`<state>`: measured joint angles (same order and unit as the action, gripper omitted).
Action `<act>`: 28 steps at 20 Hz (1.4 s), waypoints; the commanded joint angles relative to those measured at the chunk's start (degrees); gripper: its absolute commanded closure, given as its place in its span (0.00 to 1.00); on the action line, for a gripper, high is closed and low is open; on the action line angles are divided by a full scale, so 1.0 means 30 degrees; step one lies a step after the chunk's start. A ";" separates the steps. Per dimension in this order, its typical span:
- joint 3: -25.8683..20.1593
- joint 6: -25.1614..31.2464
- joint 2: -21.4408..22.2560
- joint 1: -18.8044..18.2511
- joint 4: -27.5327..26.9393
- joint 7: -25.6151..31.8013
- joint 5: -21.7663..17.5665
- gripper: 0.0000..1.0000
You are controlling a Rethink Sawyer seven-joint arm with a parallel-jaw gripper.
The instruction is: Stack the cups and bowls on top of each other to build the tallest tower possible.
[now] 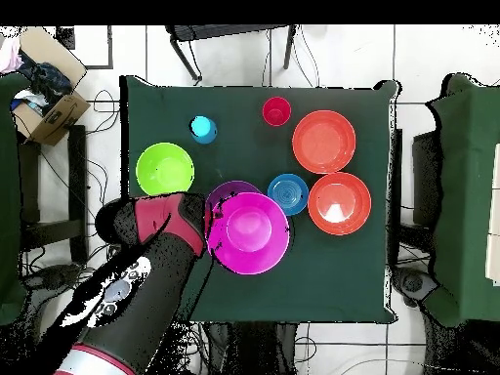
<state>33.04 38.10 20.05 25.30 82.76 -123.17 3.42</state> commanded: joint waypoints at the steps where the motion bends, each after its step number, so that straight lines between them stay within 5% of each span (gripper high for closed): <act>1: -0.1594 0.1242 -0.0449 -0.0025 -0.0364 -0.1930 -0.0338 1.00; 28: -0.1683 0.0731 -0.0799 -0.0329 -0.0521 -0.1716 -0.0481 1.00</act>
<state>33.05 38.10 20.03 25.30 82.76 -123.17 3.42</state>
